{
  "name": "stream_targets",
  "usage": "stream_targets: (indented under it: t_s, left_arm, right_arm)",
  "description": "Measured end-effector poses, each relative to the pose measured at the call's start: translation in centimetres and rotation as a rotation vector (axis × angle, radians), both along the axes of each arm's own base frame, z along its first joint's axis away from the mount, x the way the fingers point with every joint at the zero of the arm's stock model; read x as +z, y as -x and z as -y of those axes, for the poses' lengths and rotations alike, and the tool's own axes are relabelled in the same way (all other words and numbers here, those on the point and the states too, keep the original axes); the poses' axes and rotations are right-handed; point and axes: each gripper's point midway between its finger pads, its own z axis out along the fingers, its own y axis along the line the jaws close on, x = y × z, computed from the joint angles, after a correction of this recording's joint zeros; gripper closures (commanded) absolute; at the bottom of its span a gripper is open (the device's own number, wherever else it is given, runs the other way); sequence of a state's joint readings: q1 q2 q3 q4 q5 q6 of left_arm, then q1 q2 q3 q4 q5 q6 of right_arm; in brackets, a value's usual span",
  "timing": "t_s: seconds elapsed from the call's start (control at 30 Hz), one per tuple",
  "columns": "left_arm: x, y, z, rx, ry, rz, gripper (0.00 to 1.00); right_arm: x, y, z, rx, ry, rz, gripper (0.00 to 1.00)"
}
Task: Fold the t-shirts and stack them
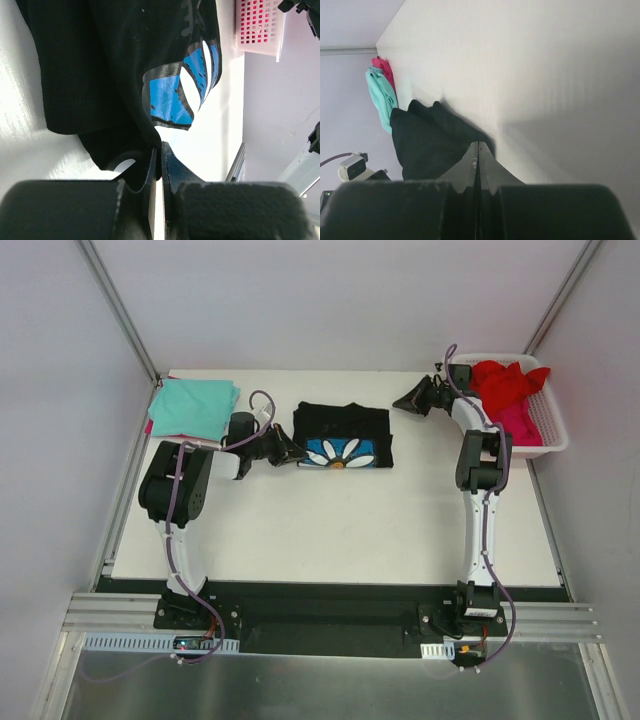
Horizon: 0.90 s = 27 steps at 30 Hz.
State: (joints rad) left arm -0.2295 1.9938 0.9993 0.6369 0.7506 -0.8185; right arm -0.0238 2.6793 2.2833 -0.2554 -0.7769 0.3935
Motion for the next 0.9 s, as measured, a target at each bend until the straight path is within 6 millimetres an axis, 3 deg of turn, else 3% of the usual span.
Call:
stream_targets:
  t_s: [0.13, 0.27, 0.4, 0.47, 0.57, 0.63, 0.7, 0.77, 0.9]
  left_arm:
    - [0.1, 0.1, 0.0, -0.002, -0.001, -0.003, 1.0]
    - [0.0, 0.5, -0.1, -0.003, -0.002, -0.01, 1.0]
    - [0.0, 1.2, -0.2, -0.004, -0.003, -0.019, 1.0]
    - [0.1, 1.6, -0.3, -0.003, -0.003, -0.019, 1.0]
    - [0.3, 2.0, -0.4, -0.004, -0.002, -0.017, 1.0]
    - [0.5, 2.3, -0.5, -0.004, -0.001, -0.015, 1.0]
    - [0.6, 2.7, -0.5, -0.005, -0.001, -0.014, 1.0]
    - [0.9, 3.2, -0.5, -0.008, -0.001, -0.011, 1.0]
    - [1.4, 4.1, -0.3, -0.019, 0.002, -0.004, 1.0]
  right_arm:
    - [1.0, -0.3, -0.3, -0.004, -0.042, 0.018, 0.99]
    - [2.4, 1.7, -1.2, 0.015, -0.063, -0.011, 0.98]
    - [7.3, 4.2, -1.8, 0.028, -0.079, 0.02, 0.93]
    - [10.3, 6.4, -2.2, 0.043, -0.089, 0.048, 0.79]
    - [14.1, 10.0, -2.8, 0.07, -0.094, 0.107, 0.78]
    - [15.5, 12.6, -3.1, 0.087, -0.096, 0.128, 0.73]
    - [15.2, 15.0, -3.3, 0.098, -0.094, 0.116, 0.73]
    - [13.3, 17.3, -3.3, 0.102, -0.088, 0.069, 0.73]
    - [6.8, 21.7, -3.1, 0.092, -0.067, -0.105, 0.73]
